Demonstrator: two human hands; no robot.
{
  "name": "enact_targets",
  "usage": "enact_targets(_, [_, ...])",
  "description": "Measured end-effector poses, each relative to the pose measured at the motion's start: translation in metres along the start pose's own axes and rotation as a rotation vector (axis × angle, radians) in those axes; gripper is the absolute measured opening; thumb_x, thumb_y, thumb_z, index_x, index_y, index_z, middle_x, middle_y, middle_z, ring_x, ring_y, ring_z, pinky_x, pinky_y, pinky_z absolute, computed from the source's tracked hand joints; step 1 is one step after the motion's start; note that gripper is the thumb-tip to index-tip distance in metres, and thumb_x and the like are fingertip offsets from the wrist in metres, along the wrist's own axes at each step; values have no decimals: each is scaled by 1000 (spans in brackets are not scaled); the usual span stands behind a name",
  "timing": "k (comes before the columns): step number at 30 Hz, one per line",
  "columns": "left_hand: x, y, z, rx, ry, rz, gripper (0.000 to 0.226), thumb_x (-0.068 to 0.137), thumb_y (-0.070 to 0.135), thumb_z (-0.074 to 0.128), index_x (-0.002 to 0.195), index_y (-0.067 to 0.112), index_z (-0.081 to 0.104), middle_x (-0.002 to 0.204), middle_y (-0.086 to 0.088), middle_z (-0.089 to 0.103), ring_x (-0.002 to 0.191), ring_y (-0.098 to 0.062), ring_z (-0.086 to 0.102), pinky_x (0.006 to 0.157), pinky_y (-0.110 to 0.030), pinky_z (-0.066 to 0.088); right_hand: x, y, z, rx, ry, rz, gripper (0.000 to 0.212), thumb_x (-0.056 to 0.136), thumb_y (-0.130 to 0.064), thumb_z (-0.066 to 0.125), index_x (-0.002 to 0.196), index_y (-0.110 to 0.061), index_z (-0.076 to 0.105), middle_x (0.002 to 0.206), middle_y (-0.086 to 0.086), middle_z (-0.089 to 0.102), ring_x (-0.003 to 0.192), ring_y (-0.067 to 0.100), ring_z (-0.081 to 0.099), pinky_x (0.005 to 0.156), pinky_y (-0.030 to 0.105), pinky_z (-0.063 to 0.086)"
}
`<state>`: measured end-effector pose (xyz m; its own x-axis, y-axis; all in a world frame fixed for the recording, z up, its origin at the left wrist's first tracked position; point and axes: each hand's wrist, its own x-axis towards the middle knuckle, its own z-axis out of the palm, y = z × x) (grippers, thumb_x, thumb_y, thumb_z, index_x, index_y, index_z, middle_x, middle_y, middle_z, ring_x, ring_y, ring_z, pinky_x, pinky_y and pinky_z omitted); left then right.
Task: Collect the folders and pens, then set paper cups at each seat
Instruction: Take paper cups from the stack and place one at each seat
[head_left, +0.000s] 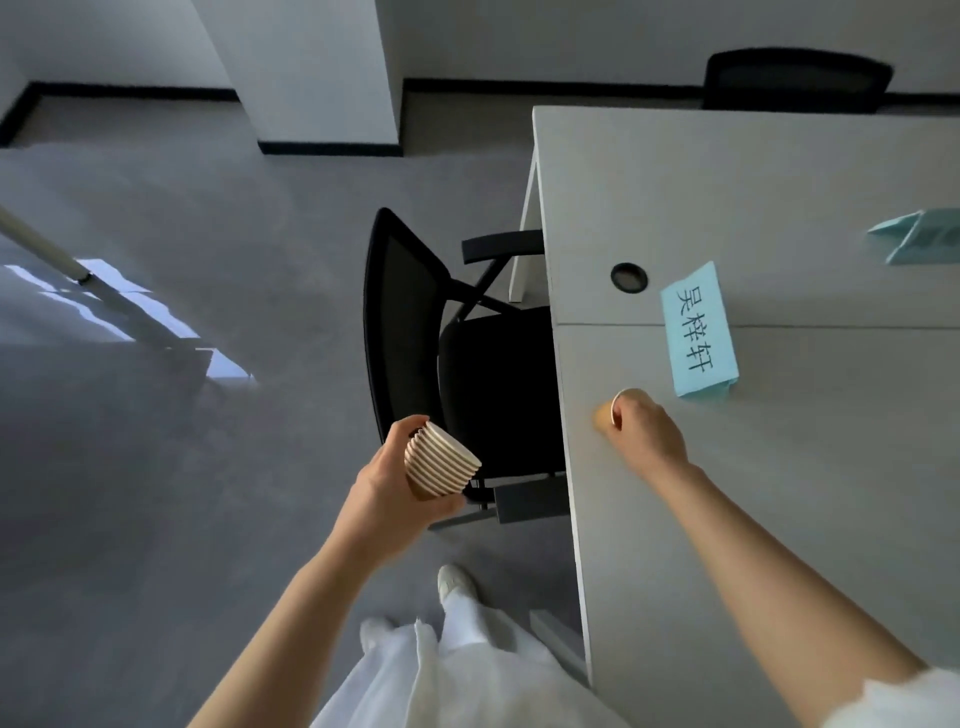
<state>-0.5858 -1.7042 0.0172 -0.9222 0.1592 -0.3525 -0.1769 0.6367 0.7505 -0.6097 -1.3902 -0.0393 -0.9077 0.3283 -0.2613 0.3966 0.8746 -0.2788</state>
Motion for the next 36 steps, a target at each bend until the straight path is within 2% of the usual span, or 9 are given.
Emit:
enact_targets(3, [17, 3, -7, -8, -30, 28, 84, 63, 29, 86, 129, 45, 37, 95, 17, 56, 82, -5, 59, 64, -17, 47, 4, -1, 5, -72, 6, -18, 19, 85, -2, 49, 69, -11, 47, 82, 7, 51, 77, 30, 54, 58, 28, 37])
enact_targets(6, [37, 6, -17, -24, -68, 62, 83, 64, 27, 87, 129, 44, 38, 95, 16, 56, 84, -4, 58, 63, -12, 43, 12, -5, 2, -105, 24, 7, 17, 87, -9, 50, 71, -13, 46, 81, 7, 52, 78, 29, 52, 58, 29, 39])
enact_targets(9, [57, 8, -28, -49, -100, 95, 84, 63, 26, 88, 127, 46, 37, 98, 13, 57, 86, -6, 58, 65, -14, 45, 16, -16, -2, -101, 51, 80, 19, 88, -14, 52, 72, -14, 41, 76, 7, 46, 75, 30, 49, 59, 29, 38])
enact_targets(12, [77, 8, -44, -56, -135, 128, 83, 63, 28, 88, 126, 48, 36, 98, 13, 56, 85, -8, 60, 66, -24, 55, 24, -39, -9, -145, 96, 126, 8, 85, -2, 48, 83, -5, 55, 86, 14, 58, 87, 34, 56, 62, 31, 40])
enact_targets(14, [91, 5, -57, -48, -168, 154, 83, 64, 28, 87, 126, 48, 36, 99, 17, 56, 87, -5, 60, 70, -26, 56, 26, -64, -17, -108, 150, 69, 17, 87, -2, 50, 99, -4, 62, 98, 14, 64, 95, 34, 57, 70, 34, 45])
enact_targets(17, [117, -5, -91, -35, -207, 203, 84, 63, 30, 86, 128, 46, 36, 100, 18, 56, 89, -2, 58, 73, -19, 48, 28, -131, -26, 119, 201, -178, 14, 86, -4, 59, 96, -9, 66, 93, 7, 68, 88, 23, 64, 73, 29, 48])
enact_targets(22, [156, -33, -158, 9, -156, 205, 85, 61, 29, 85, 132, 42, 39, 100, 12, 57, 83, -6, 56, 71, -19, 46, 31, -274, -24, 558, -14, -280, 10, 87, -14, 64, 93, -17, 71, 87, -7, 71, 81, 4, 67, 74, 14, 52])
enact_targets(29, [198, -84, -249, 68, -111, 162, 89, 60, 29, 86, 134, 45, 40, 104, 12, 59, 89, -10, 59, 77, -23, 49, 52, -403, 13, 614, -245, -337, 15, 91, -19, 57, 96, -15, 70, 79, -12, 67, 74, -4, 63, 69, 9, 45])
enact_targets(36, [257, -118, -293, 39, -120, 134, 87, 56, 27, 89, 130, 40, 45, 93, 12, 60, 80, -7, 59, 73, -23, 50, 97, -462, 31, 696, -326, -317, 20, 84, -3, 61, 101, -9, 69, 95, 1, 74, 90, 7, 69, 85, 23, 54])
